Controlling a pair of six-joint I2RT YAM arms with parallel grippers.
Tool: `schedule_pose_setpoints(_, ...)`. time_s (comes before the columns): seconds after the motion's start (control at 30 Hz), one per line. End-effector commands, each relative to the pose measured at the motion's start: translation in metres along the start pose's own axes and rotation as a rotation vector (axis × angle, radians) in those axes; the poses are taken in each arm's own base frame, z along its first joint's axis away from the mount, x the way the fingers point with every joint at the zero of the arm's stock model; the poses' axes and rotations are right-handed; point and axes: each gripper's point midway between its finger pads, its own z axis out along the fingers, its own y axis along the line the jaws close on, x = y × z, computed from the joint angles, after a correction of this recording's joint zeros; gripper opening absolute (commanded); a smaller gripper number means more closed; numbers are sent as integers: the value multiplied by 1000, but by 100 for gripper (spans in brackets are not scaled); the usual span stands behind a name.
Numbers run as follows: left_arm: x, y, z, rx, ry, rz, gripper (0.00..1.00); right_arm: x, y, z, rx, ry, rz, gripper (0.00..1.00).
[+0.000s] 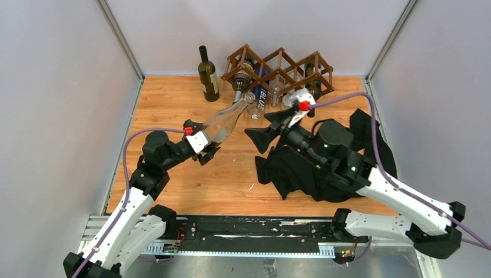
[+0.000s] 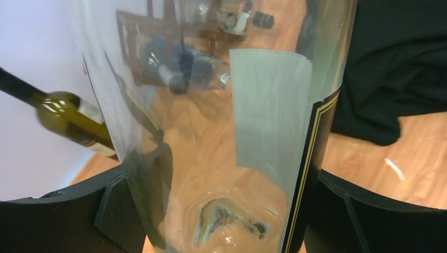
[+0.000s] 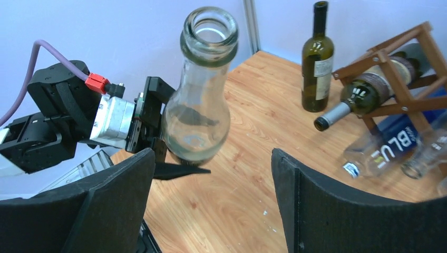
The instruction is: Take the wine bottle off the wine rack
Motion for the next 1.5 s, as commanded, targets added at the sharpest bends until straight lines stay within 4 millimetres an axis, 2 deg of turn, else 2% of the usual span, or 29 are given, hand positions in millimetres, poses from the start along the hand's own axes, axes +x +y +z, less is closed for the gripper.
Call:
schedule_pose_setpoints(0.0,-76,8,-7,15,-225,-61,0,-36,18,22,-67,-109,10,84)
schedule_pose_setpoints(0.17,-74,0,-7,46,-222,-111,0,-48,28,46,-87,-135,25,84)
schedule_pose_setpoints(0.4,-71,-8,-7,80,-222,-158,0,-43,32,75,-90,-120,62,79)
schedule_pose_setpoints(0.67,-64,-24,-10,133,-222,-169,0,-40,28,90,-74,-109,99,48)
schedule_pose_setpoints(0.77,-62,-26,-11,139,-223,-157,0,-40,27,96,-70,-101,96,48)
schedule_pose_setpoints(0.9,-61,-28,-13,137,-226,-149,0,-40,26,101,-60,-99,97,54)
schedule_pose_setpoints(0.97,-60,-27,-13,134,-222,-154,0,-39,29,102,-72,-95,95,41)
schedule_pose_setpoints(1.03,-58,-27,-12,129,-213,-164,0,-37,28,102,-69,-87,92,6)
schedule_pose_setpoints(1.07,-57,-26,-12,125,-206,-174,14,-36,26,103,-56,-79,90,0)
schedule_pose_setpoints(1.1,-56,-26,-12,124,-195,-189,44,-35,24,102,-47,-71,83,0)
schedule_pose_setpoints(1.13,-51,-29,-12,139,-168,-207,91,-32,22,102,-39,-55,73,0)
schedule_pose_setpoints(1.17,-50,-32,-12,154,-151,-218,98,-32,21,101,-33,-51,64,0)
schedule_pose_setpoints(1.2,-48,-34,-12,170,-134,-236,99,-30,20,101,-29,-44,55,0)
schedule_pose_setpoints(1.3,-51,-42,-13,223,-111,-299,100,-28,19,100,-29,-28,28,0)
schedule_pose_setpoints(1.47,-76,-37,-12,225,-177,-443,100,-21,27,107,-64,6,32,0)
